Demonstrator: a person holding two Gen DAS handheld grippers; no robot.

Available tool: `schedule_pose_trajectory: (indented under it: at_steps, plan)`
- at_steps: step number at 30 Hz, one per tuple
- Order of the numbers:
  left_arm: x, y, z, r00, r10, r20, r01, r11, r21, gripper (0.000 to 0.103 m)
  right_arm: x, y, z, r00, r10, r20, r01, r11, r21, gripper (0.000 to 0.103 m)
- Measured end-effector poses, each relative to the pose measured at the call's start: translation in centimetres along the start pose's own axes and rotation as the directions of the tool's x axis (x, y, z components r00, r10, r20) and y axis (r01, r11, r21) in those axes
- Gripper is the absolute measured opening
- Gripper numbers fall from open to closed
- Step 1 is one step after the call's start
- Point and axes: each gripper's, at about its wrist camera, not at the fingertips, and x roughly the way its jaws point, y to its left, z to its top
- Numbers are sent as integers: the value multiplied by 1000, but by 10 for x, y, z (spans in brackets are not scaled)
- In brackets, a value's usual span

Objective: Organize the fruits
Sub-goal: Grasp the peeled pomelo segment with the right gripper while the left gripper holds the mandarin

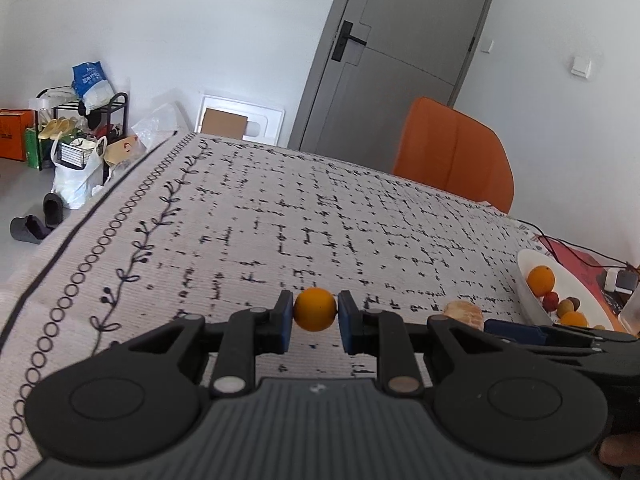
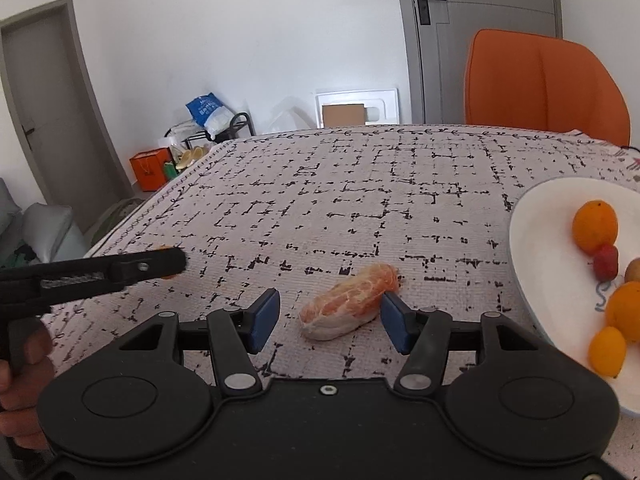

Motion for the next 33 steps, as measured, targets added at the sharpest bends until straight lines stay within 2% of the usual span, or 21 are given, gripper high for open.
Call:
schedule_pose_trajectory:
  at_steps: [7, 10, 13, 17, 26, 33]
  plan:
    - [-8, 15, 1, 1000, 15, 10, -14, 1000, -25, 22, 11, 6, 3, 999, -38, -2, 38, 999, -16, 58]
    - [-9, 17, 0, 1000, 17, 6, -17, 1000, -26, 22, 17, 8, 0, 997, -80, -17, 80, 996, -42, 56]
    - [-10, 15, 1, 1000, 18, 5, -18, 1000, -15, 22, 16, 11, -3, 993, -118, -2, 118, 991, -71, 43]
    - [-14, 10, 2, 1000, 16, 15, -16, 1000, -2, 22, 12, 6, -1, 995, -98, -3, 97, 993, -60, 30]
    - [-16, -12, 3, 1000, 2, 16, -3, 999, 39, 22, -12, -5, 2, 995, -75, 64, 78, 996, -40, 24]
    - [-13, -33, 3, 1000, -22, 15, 21, 998, 67, 22, -23, -18, -1, 995, -71, 70, 73, 997, -25, 23]
